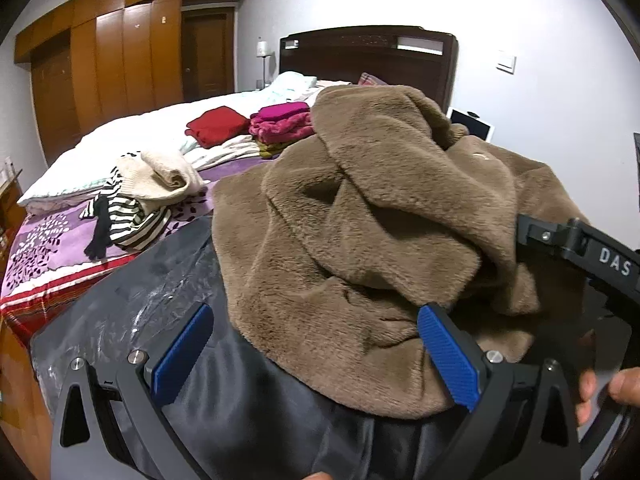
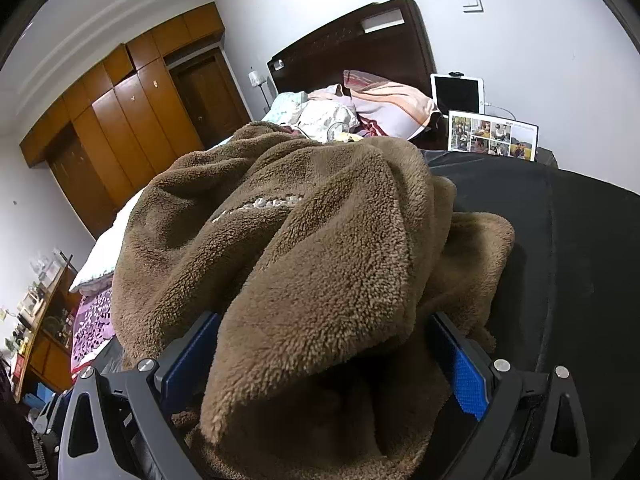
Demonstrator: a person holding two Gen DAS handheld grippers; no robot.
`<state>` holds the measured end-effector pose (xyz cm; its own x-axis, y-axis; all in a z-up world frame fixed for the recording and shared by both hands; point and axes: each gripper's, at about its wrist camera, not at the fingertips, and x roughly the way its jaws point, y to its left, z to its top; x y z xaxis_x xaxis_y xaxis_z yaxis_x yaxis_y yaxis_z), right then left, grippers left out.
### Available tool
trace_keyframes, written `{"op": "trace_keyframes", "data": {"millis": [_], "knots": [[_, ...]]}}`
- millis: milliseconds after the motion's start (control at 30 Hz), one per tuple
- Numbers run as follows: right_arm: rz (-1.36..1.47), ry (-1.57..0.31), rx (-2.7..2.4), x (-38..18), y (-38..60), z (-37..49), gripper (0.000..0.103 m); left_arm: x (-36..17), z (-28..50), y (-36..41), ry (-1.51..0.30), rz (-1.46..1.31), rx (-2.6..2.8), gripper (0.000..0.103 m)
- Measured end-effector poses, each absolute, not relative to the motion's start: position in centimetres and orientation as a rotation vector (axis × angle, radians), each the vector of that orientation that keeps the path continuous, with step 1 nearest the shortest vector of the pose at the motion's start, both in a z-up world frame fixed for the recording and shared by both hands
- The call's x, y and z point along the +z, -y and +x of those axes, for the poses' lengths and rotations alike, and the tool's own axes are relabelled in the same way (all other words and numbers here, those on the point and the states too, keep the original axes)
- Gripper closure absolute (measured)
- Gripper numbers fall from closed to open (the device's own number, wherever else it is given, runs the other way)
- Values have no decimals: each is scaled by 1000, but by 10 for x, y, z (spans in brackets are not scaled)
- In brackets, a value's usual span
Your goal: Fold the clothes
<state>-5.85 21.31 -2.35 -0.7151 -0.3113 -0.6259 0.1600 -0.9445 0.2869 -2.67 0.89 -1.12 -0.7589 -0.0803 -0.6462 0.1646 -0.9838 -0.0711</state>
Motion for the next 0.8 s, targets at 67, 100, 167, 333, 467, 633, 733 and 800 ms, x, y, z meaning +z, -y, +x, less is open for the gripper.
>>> {"op": "trace_keyframes", "data": {"millis": [67,100,167,333,467,633,733,800], "knots": [[1025,315,-2681,-23,-213,-59,0,-14,-30,-9,-185,1053,-2816,1],[1019,319,-2686,-23,-213,-58,0,-15,-31,-9,-191,1062,-2814,1],[1004,331,-2696,-23,-212,-56,0,-17,-33,-8,-207,1081,-2809,1],[958,329,-2722,-21,-212,-54,0,-22,-37,0,-266,1118,-2789,1],[937,285,-2726,-20,-209,-54,0,-24,-38,4,-296,1131,-2783,1],[937,291,-2722,-25,-209,-53,0,-24,-39,3,-303,1144,-2785,1],[932,303,-2724,-26,-210,-52,0,-25,-39,3,-312,1154,-2779,1],[922,297,-2728,-25,-209,-51,0,-26,-39,3,-320,1160,-2772,1]]}}
